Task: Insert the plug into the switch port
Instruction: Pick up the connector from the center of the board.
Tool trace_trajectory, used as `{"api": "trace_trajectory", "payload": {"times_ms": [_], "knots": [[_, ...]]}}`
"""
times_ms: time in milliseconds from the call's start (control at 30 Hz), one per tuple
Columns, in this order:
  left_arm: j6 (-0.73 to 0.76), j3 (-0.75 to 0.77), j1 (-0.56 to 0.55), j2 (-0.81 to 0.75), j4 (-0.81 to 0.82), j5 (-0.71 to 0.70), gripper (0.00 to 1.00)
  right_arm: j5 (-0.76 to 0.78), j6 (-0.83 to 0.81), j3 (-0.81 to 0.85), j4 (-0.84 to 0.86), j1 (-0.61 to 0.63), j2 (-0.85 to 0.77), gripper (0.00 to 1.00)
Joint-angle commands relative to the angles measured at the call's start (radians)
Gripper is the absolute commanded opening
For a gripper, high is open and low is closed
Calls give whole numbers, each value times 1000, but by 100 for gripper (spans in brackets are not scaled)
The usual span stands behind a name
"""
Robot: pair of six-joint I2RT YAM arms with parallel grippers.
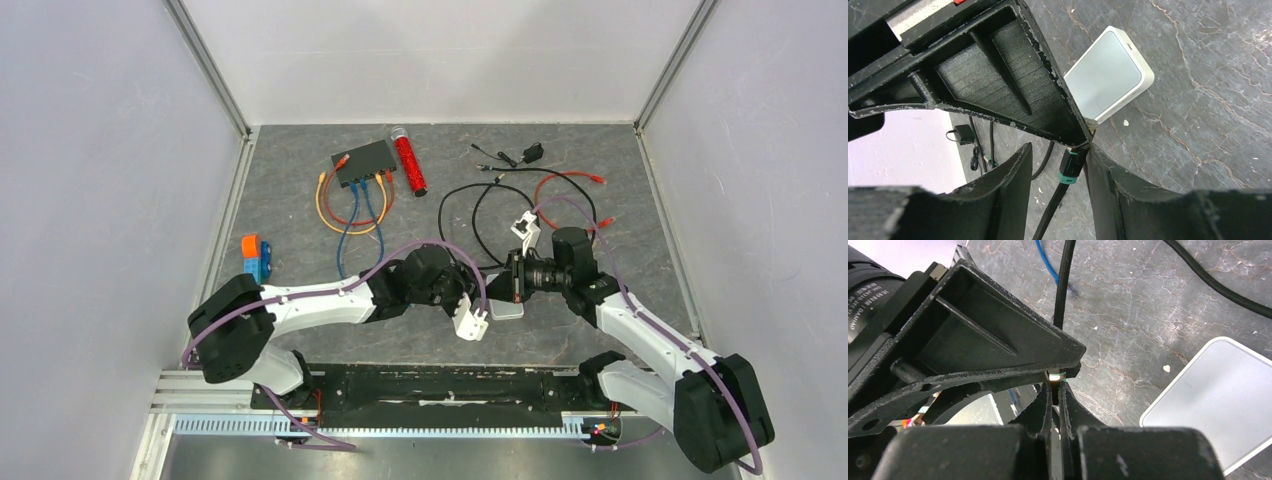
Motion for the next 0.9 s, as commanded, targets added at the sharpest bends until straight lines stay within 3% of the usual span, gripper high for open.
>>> {"api": "trace_trajectory", "payload": {"times_ms": [0,367,533,633,667,767,867], "knots": [[44,-10,-7,2,79,-15,48,-63,52,-21,96,-17,2,0],[22,-35,-11,-22,73,-49,38,-94,96,-43,134,-63,-1,0],[10,-19,-11,-3,77,-57,23,-119,129,-62,172,-72,-10,0],[-25,-32,-11,-2,137,-62,3,-116,130,-68,175,-82,-13,0],[-47,-36,-10,-6,154,-69,2,-114,129,-70,175,-88,-14,0],[-196,-47,-11,-31,202,-133,2,-42,96,-41,118,-103,-22,18],[-416,-4,-9,-47,115,-223,2,83,49,22,52,-105,-47,39]]}}
